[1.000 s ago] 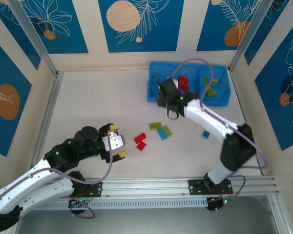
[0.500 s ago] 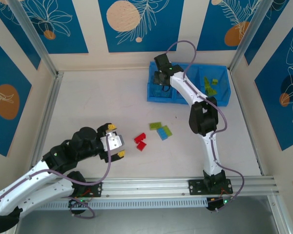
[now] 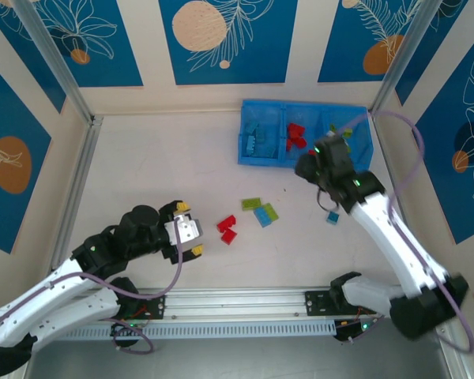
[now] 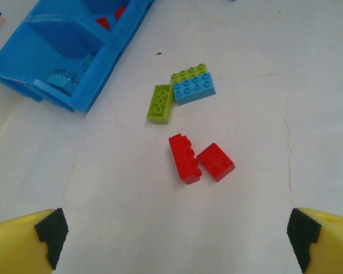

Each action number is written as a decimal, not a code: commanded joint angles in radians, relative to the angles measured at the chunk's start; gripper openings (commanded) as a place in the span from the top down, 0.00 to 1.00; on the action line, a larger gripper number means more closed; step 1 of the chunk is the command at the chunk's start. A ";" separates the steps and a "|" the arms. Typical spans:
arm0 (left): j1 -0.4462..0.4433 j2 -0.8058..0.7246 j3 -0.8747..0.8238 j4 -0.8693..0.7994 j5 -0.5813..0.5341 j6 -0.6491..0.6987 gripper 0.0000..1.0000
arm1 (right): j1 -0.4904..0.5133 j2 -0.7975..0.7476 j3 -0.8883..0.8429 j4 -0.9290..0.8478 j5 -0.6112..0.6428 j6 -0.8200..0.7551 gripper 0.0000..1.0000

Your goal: Sort the legos into containers by color

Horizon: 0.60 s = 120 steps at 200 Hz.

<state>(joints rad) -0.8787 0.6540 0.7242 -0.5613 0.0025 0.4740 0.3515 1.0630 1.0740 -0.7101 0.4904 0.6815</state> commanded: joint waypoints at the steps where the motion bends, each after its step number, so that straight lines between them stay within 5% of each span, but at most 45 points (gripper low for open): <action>1: 0.012 0.004 -0.005 0.020 0.043 0.003 0.00 | -0.120 -0.105 -0.204 -0.074 -0.006 0.110 0.42; 24: 0.012 0.005 -0.003 0.024 0.055 -0.004 0.00 | -0.312 -0.161 -0.352 -0.028 -0.199 0.079 0.38; 50: 0.012 0.000 -0.002 0.016 0.052 -0.007 0.00 | -0.453 -0.049 -0.418 0.082 -0.361 0.036 0.34; 92: 0.012 -0.020 -0.006 0.013 0.027 -0.008 0.00 | -0.472 0.264 -0.347 0.183 -0.404 -0.038 0.30; 120: 0.012 -0.025 -0.006 0.010 0.015 -0.010 0.00 | -0.473 0.390 -0.313 0.201 -0.348 -0.025 0.36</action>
<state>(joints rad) -0.8787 0.6422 0.7242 -0.5617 0.0254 0.4732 -0.1158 1.3918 0.7204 -0.5591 0.1452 0.6708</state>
